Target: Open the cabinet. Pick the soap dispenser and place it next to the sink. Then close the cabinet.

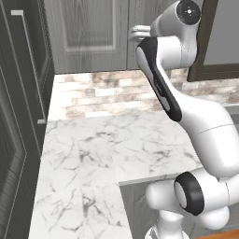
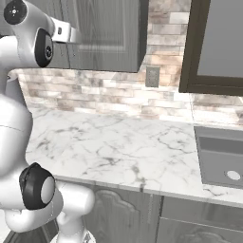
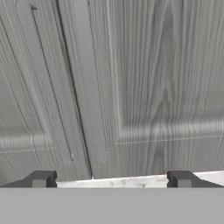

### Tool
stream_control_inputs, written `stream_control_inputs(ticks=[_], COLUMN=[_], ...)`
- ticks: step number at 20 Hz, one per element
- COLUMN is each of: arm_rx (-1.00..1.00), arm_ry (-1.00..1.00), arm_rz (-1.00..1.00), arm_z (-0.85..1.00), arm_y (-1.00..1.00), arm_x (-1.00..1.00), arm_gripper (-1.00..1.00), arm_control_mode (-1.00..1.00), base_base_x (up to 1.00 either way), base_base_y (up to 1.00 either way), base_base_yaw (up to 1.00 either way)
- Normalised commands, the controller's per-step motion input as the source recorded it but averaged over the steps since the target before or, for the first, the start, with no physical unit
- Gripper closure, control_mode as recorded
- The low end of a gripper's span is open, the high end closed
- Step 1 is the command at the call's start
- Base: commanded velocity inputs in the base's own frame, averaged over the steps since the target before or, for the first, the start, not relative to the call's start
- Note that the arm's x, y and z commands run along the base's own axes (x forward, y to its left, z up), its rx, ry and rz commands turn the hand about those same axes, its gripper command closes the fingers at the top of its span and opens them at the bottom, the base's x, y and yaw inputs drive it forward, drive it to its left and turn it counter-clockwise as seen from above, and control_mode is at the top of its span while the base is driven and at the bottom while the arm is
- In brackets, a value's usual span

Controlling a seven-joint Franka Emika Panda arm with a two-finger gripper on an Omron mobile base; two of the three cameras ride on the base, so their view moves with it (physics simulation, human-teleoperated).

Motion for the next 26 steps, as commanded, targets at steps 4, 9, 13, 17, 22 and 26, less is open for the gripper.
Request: stream_control_inputs(ticks=[4, 9, 13, 17, 22, 26], arm_rx=[0.16, 0.07, 0.01, 0.00, 0.00, 0.00], arm_ry=[0.11, 0.03, 0.00, 0.00, 0.00, 0.00], arm_rz=[0.00, 0.00, 0.00, 0.00, 0.00, 0.00], arm_z=[0.02, 0.00, -0.01, -0.05, -0.09, -0.08], arm_y=[0.06, 0.03, 0.00, 0.03, 0.08, 0.17], arm_x=[0.00, 0.11, 0.18, 0.24, 0.23, 0.23], arm_gripper=[-1.00, -1.00, -1.00, -1.00, -1.00, -1.00], arm_control_mode=[-1.00, -1.00, -1.00, -1.00, -1.00, -1.00], base_base_x=[0.00, 0.00, 0.00, 0.00, 0.00, 0.00], base_base_y=[0.00, 0.00, 0.00, 0.00, 0.00, 0.00], base_base_yaw=[0.00, 0.00, 0.00, 0.00, 0.00, 0.00])
